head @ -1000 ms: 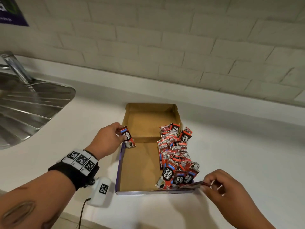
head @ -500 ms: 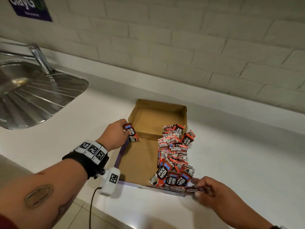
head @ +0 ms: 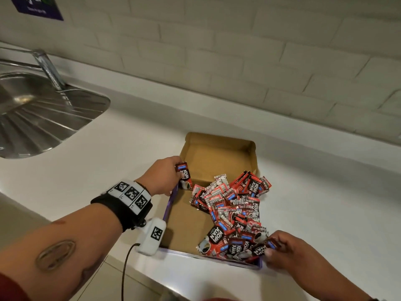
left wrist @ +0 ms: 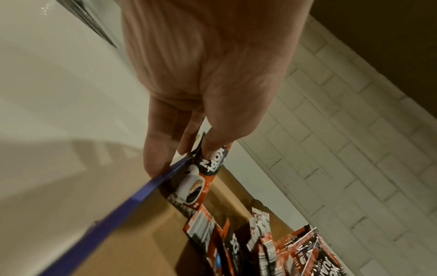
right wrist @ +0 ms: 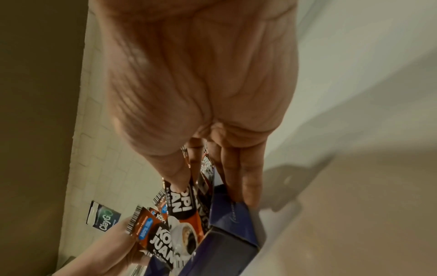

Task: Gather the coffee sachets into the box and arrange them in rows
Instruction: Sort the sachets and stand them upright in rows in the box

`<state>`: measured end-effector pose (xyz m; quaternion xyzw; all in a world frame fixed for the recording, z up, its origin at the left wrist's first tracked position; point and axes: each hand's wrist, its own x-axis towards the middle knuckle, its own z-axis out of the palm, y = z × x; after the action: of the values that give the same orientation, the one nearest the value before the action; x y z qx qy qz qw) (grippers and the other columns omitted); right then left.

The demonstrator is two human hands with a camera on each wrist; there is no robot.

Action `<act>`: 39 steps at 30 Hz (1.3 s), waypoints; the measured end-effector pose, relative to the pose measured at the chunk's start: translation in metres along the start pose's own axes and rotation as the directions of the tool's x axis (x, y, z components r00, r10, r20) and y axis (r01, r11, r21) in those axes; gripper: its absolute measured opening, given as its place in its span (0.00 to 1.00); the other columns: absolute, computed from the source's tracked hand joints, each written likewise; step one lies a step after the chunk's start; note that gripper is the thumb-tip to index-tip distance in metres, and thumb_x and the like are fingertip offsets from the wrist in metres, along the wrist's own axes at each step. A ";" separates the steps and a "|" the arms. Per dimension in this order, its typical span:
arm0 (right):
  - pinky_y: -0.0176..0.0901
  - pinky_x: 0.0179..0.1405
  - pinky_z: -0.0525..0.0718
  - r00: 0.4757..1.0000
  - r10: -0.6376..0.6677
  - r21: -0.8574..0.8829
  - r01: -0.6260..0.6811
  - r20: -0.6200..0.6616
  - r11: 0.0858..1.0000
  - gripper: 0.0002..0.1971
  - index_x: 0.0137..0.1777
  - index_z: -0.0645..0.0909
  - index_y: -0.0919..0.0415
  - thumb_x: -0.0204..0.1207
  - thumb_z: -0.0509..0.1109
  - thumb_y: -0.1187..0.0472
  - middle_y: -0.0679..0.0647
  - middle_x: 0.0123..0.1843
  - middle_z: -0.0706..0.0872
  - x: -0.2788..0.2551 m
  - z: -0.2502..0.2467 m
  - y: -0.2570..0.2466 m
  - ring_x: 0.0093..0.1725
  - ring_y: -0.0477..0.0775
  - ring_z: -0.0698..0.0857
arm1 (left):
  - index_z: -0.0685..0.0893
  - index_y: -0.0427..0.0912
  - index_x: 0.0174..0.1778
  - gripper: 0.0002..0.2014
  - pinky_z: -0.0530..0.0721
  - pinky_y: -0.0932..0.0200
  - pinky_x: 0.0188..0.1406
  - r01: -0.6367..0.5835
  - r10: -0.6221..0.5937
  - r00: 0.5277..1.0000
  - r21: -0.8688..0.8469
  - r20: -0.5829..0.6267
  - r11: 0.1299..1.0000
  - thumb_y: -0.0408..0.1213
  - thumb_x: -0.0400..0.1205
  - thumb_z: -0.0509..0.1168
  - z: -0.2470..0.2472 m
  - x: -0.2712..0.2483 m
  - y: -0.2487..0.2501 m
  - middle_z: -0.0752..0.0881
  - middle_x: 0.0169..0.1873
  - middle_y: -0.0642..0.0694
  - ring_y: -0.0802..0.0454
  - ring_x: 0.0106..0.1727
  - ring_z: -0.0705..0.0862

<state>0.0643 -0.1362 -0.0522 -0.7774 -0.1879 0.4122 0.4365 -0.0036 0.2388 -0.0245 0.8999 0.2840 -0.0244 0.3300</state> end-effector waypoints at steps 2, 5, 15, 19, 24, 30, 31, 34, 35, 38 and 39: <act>0.49 0.47 0.80 1.000 0.010 0.036 -0.010 -0.012 0.999 0.03 0.48 0.84 0.64 0.81 0.76 0.67 0.60 0.37 0.88 -0.003 -0.007 0.004 0.39 0.50 0.83 | 0.77 0.46 0.58 0.07 0.87 0.52 0.24 -0.014 0.010 0.999 0.097 0.038 0.995 0.33 0.87 0.64 0.002 0.000 0.006 0.85 0.44 0.41 0.45 0.29 0.86; 0.47 0.46 0.79 1.000 0.007 0.021 -0.007 -0.016 1.000 0.03 0.49 0.84 0.66 0.82 0.75 0.66 0.62 0.38 0.88 -0.008 -0.016 0.010 0.38 0.50 0.83 | 0.76 0.46 0.54 0.12 0.85 0.52 0.28 -0.064 0.039 0.995 0.278 0.095 0.959 0.26 0.81 0.68 0.006 0.000 0.015 0.87 0.43 0.42 0.50 0.30 0.82; 0.47 0.44 0.77 1.000 -0.012 0.023 0.012 -0.002 1.000 0.10 0.41 0.85 0.51 0.82 0.75 0.64 0.69 0.44 0.90 -0.014 -0.027 0.021 0.37 0.51 0.81 | 0.75 0.47 0.62 0.14 0.84 0.58 0.20 -0.077 0.047 0.992 0.261 0.120 0.962 0.29 0.83 0.62 0.010 -0.008 0.029 0.83 0.37 0.45 0.48 0.25 0.86; 0.48 0.44 0.77 1.000 -0.008 0.012 0.008 -0.004 1.000 0.11 0.40 0.85 0.50 0.82 0.75 0.65 0.69 0.43 0.89 -0.015 -0.026 0.021 0.37 0.52 0.82 | 0.75 0.47 0.64 0.13 0.87 0.54 0.21 -0.052 0.033 0.995 0.219 0.089 0.974 0.33 0.84 0.62 0.006 -0.010 0.030 0.84 0.37 0.43 0.45 0.25 0.89; 0.48 0.45 0.79 0.999 -0.023 -0.006 0.023 -0.026 1.000 0.10 0.41 0.86 0.50 0.81 0.76 0.65 0.62 0.42 0.92 -0.020 -0.025 0.019 0.37 0.51 0.84 | 0.75 0.47 0.65 0.13 0.88 0.50 0.25 -0.059 0.043 0.997 0.253 0.071 0.966 0.39 0.85 0.64 0.002 -0.013 0.032 0.85 0.40 0.44 0.46 0.29 0.89; 0.49 0.44 0.79 1.000 -0.019 0.036 0.019 0.000 0.999 0.09 0.42 0.86 0.50 0.79 0.78 0.66 0.65 0.45 0.91 -0.029 -0.023 0.013 0.38 0.53 0.82 | 0.76 0.49 0.60 0.16 0.85 0.50 0.39 -0.024 0.035 0.991 0.080 -0.128 0.996 0.50 0.83 0.69 -0.018 -0.045 0.048 0.90 0.39 0.47 0.47 0.40 0.87; 0.49 0.45 0.79 1.000 -0.011 0.025 0.011 0.007 1.000 0.07 0.42 0.86 0.48 0.76 0.80 0.61 0.64 0.46 0.91 -0.030 -0.022 0.012 0.39 0.52 0.83 | 0.78 0.47 0.55 0.11 0.87 0.48 0.35 0.013 -0.026 0.996 -0.143 -0.088 0.990 0.45 0.83 0.70 -0.014 -0.056 0.055 0.89 0.38 0.45 0.46 0.35 0.87; 0.44 0.45 0.77 1.000 -0.001 -0.051 0.002 0.026 0.999 0.09 0.43 0.85 0.43 0.64 0.80 0.47 0.56 0.42 0.93 -0.033 -0.021 0.008 0.38 0.48 0.83 | 0.83 0.39 0.47 0.02 0.87 0.50 0.29 0.331 -0.157 0.929 -0.558 0.336 0.761 0.31 0.82 0.70 0.013 -0.087 0.070 0.86 0.38 0.40 0.45 0.30 0.84; 0.44 0.45 0.77 1.000 -0.003 -0.072 0.005 0.029 0.997 0.11 0.45 0.84 0.45 0.65 0.81 0.48 0.54 0.41 0.93 -0.033 -0.021 0.006 0.37 0.47 0.83 | 0.83 0.38 0.48 0.02 0.87 0.51 0.30 0.435 -0.172 0.875 -0.578 0.453 0.690 0.31 0.82 0.69 0.023 -0.092 0.070 0.85 0.41 0.39 0.44 0.33 0.84; 0.44 0.51 0.85 0.999 0.010 -0.098 -0.006 0.031 0.995 0.21 0.55 0.76 0.57 0.71 0.85 0.58 0.47 0.51 0.94 -0.030 -0.020 0.009 0.46 0.44 0.92 | 0.82 0.37 0.54 0.07 0.91 0.45 0.47 0.614 -0.241 0.774 -0.604 0.585 0.508 0.35 0.82 0.68 0.049 -0.096 0.059 0.83 0.49 0.35 0.38 0.44 0.83; 0.45 0.56 0.87 1.000 0.012 -0.122 -0.009 0.029 0.993 0.26 0.58 0.73 0.56 0.69 0.86 0.55 0.44 0.57 0.93 -0.028 -0.020 0.011 0.52 0.43 0.93 | 0.82 0.37 0.54 0.08 0.89 0.42 0.56 0.642 -0.259 0.759 -0.623 0.597 0.447 0.35 0.81 0.67 0.056 -0.095 0.054 0.81 0.50 0.34 0.37 0.46 0.82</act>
<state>0.0630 -0.1710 -0.0424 -0.7973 -0.2150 0.4137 0.3833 -0.0463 0.1240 -0.0152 0.5100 0.4206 -0.1749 0.7297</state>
